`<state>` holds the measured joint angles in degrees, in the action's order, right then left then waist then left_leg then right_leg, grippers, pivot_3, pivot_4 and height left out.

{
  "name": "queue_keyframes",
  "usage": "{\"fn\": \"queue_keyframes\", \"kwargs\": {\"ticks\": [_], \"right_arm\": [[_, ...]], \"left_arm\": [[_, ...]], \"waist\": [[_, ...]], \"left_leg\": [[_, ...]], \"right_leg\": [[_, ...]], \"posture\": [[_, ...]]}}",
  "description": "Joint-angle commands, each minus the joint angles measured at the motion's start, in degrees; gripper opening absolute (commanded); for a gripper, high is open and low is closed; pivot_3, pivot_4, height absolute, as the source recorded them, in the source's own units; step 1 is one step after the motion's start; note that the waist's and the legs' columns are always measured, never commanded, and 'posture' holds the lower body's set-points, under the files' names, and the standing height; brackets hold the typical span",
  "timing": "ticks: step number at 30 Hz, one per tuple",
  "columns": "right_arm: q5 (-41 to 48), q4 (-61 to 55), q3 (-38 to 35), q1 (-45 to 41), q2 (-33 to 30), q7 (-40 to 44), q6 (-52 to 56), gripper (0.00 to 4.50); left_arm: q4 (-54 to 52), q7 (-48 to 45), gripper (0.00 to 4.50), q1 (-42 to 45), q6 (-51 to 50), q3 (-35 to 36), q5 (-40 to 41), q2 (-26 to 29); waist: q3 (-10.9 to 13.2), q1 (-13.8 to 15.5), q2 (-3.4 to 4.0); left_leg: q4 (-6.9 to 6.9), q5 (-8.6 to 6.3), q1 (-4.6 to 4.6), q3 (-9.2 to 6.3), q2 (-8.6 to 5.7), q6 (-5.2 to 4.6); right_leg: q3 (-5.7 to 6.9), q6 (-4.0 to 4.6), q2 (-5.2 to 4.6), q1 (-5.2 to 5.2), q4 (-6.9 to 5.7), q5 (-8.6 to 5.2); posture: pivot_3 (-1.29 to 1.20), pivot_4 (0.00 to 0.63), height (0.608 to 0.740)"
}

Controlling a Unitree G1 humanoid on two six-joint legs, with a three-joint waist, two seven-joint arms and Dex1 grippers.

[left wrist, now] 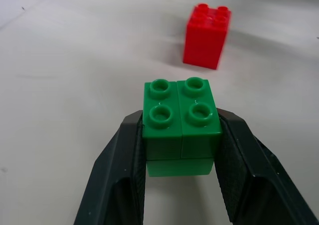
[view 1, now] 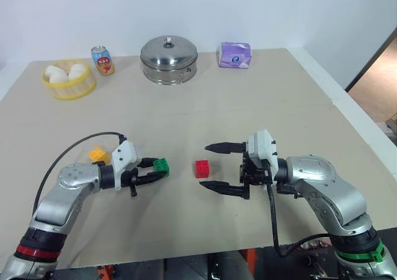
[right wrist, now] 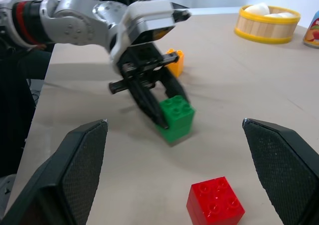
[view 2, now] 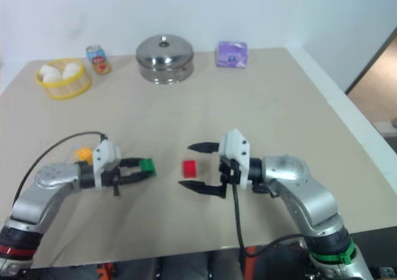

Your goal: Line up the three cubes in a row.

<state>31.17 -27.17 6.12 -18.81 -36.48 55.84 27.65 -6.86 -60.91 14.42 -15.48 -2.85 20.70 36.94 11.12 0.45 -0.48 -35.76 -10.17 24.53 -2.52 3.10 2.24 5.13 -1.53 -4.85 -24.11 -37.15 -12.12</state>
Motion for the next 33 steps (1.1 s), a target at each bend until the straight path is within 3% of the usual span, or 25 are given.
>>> {"fn": "queue_keyframes", "kwargs": {"ticks": [1, 26, 28, 33], "right_arm": [[0.7, -2.8, -1.3, 0.1, -0.2, -0.6, -0.5, 4.50], [1.4, -3.5, -0.5, 1.2, -0.6, -1.1, -0.4, 4.50], [1.2, -3.3, -0.3, 1.1, -0.5, -0.9, -0.5, 4.50], [0.9, -2.9, -0.1, 1.0, -0.5, -0.5, -0.8, 4.50]], "left_arm": [[2.2, -2.3, 1.30, 2.5, 2.1, -1.2, -0.1, -0.7], [8.4, -7.4, 1.30, 5.8, 6.4, -5.5, -4.0, -1.8], [8.4, -7.3, 2.35, 5.8, 6.4, -5.3, -4.0, -1.7], [6.6, -6.8, 4.13, 5.5, 5.0, -3.7, -2.8, -0.6]], "waist": [[0.0, 0.0, 0.00], [0.0, 0.0, -0.02], [0.0, 0.0, -0.02], [0.0, 0.0, -0.02]], "left_leg": [[0.00, 0.00, 0.00, 0.00, 0.00, 0.00], [-0.03, 0.00, -0.02, 0.01, 0.01, -0.01], [-0.03, 0.00, -0.02, 0.01, 0.01, -0.01], [-0.03, 0.00, -0.02, 0.02, 0.01, -0.01]], "right_leg": [[-0.01, 0.00, 0.00, 0.00, 0.00, 0.00], [-0.04, -0.04, 0.02, 0.03, 0.00, 0.02], [-0.04, -0.04, 0.02, 0.03, 0.00, 0.03], [-0.05, -0.04, 0.02, 0.02, 0.00, 0.02]], "posture": [[0.00, 0.150, 0.740], [0.00, 0.150, 0.740], [0.00, 0.150, 0.740], [0.00, 0.150, 0.740]]}}
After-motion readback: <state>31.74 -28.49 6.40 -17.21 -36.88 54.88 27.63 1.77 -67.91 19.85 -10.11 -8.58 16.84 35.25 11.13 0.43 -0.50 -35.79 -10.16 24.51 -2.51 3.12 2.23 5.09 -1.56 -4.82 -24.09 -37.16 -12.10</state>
